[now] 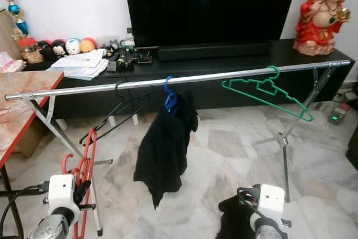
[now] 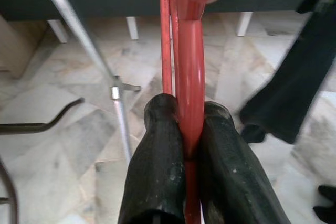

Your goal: Hang hanger

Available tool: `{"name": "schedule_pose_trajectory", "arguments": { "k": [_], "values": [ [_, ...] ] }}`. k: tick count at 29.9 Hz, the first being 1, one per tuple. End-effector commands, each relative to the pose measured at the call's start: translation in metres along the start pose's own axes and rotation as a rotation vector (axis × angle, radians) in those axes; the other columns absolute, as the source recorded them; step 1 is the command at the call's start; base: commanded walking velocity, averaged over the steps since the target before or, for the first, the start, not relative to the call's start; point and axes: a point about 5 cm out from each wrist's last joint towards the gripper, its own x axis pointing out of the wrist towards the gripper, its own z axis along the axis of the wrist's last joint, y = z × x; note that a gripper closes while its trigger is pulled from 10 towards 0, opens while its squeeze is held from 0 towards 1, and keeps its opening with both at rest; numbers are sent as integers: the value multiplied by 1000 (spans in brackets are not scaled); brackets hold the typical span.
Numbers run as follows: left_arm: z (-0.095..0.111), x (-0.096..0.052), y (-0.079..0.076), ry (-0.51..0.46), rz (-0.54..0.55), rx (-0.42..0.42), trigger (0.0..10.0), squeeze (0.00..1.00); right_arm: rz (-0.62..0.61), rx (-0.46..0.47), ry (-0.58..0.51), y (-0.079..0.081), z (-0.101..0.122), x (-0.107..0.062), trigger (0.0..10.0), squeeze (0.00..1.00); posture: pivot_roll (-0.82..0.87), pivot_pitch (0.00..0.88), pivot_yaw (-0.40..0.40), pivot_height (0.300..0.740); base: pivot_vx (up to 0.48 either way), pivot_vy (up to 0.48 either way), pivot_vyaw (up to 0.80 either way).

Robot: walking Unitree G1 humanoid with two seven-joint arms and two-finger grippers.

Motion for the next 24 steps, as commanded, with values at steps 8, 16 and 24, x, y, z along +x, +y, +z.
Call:
{"name": "schedule_pose_trajectory", "arguments": {
  "k": [8, 16, 24],
  "values": [
    [-3, 3, -8, 21, -30, -7, 10000, 0, 17, -4, -40, 4, 14, 11, 10000, 0, -3, 0, 46, 740, 0, 0, 0],
    [-5, -5, -4, 10, -38, -10, 10000, 0, 30, 1, -67, 14, 24, 16, 10000, 0, 32, 0, 39, 740, 0, 0, 0],
    [-5, -16, 10, -7, -13, 0, 10000, 0, 67, -8, -78, 25, 21, 12, 10000, 0, 108, 0, -26, 740, 0, 0, 0]
  ]
}}
